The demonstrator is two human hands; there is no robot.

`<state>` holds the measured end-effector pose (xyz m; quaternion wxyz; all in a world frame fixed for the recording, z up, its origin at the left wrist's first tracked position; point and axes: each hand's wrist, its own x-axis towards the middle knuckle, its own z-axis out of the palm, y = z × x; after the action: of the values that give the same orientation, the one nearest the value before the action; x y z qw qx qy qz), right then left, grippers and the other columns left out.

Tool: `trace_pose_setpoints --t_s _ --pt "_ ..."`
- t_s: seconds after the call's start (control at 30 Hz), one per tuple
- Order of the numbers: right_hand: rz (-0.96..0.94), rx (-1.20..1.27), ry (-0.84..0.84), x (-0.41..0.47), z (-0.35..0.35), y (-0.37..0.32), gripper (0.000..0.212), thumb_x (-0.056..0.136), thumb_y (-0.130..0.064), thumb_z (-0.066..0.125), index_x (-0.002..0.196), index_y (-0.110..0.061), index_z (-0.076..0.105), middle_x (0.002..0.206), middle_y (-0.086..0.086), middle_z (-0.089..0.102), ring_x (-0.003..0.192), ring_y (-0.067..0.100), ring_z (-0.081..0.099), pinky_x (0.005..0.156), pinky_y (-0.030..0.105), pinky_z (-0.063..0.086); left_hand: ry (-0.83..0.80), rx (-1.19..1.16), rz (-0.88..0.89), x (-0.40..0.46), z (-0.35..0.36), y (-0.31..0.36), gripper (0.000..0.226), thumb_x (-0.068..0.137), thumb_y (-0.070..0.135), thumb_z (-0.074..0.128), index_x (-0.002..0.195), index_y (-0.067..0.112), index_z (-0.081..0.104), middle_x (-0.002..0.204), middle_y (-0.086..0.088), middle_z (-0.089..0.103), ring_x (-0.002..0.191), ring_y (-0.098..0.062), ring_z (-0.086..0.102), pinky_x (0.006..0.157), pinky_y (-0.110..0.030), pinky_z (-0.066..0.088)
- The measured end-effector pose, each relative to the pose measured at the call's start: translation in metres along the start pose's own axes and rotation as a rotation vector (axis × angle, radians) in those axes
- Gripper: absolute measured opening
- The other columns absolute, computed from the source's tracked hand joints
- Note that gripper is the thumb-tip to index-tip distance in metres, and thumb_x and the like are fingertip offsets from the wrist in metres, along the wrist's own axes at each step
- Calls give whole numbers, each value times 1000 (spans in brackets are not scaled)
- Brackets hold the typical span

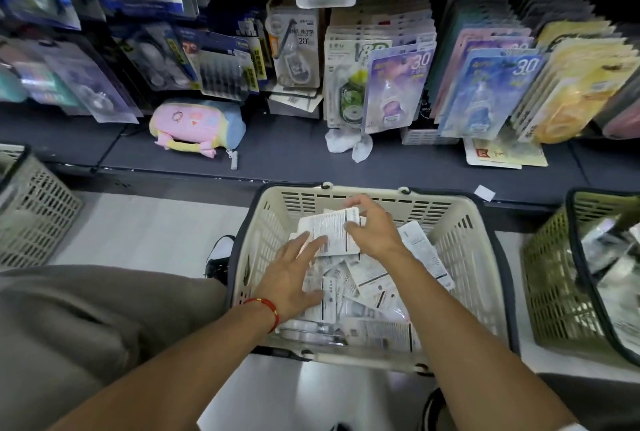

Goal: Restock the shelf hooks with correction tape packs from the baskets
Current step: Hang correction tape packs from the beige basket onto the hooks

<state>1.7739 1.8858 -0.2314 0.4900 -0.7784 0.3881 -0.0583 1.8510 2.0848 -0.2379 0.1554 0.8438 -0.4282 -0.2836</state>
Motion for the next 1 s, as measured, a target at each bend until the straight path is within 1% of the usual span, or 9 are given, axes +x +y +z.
trace_pose_setpoints --t_s 0.17,0.3,0.4,0.5,0.57,0.63,0.77,0.87,1.0 --pt "76 177 -89 -13 -33 -17 33 86 -3 71 106 -28 76 110 -2 73 93 19 73 84 38 61 99 116 136 0 -3 14 121 86 48 81 148 66 -21 174 14 -9 162 -21 -10 130 -61 5" --pt "260 494 -198 -22 -47 -28 25 90 5 66 106 -9 78 95 15 79 77 22 74 71 34 61 159 136 160 2 -8 15 124 82 50 84 154 63 -15 175 12 4 161 -21 1 125 -66 10" --pt "347 554 -262 -25 -50 -27 20 93 5 63 107 0 75 99 20 74 87 28 68 78 36 57 219 50 254 6 -11 8 101 86 24 84 162 46 21 165 9 36 150 -19 33 124 -48 37" --pt "408 592 -331 -30 -48 -22 7 97 -6 64 96 -5 71 96 18 67 81 25 64 80 33 54 193 -70 254 3 -15 3 90 83 7 79 152 50 40 131 19 60 106 0 56 89 -5 47" --pt "453 698 -343 -34 -46 -20 14 100 -18 64 90 -8 67 92 15 65 68 22 65 66 29 55 126 -196 188 1 -16 0 86 80 6 78 145 52 44 114 19 68 83 3 63 67 -2 47" --pt "467 761 -355 -37 -46 -15 35 103 -38 62 103 -3 68 99 17 68 69 28 68 62 32 55 91 -394 102 0 -16 -2 80 80 6 80 140 50 51 101 11 74 79 2 70 62 -11 54" --pt "359 543 -400 -35 -42 -8 65 96 -67 59 125 -10 71 106 14 73 83 22 68 68 31 54 96 -707 -37 1 -19 -4 76 77 2 88 135 38 55 111 9 75 103 -6 72 73 -18 59" --pt "178 278 -390 -37 -29 -7 44 90 -56 75 125 -29 71 120 1 74 106 16 70 89 37 59 71 -962 -103 5 -20 -4 73 79 -8 82 137 28 57 116 2 78 109 -16 75 89 -32 62" --pt "159 496 -319 -38 -9 -6 43 91 -32 82 128 -18 65 113 6 79 104 22 77 90 43 63 9 -1229 -125 4 -19 -5 71 81 2 87 138 31 56 125 -2 77 115 -22 74 92 -41 63"
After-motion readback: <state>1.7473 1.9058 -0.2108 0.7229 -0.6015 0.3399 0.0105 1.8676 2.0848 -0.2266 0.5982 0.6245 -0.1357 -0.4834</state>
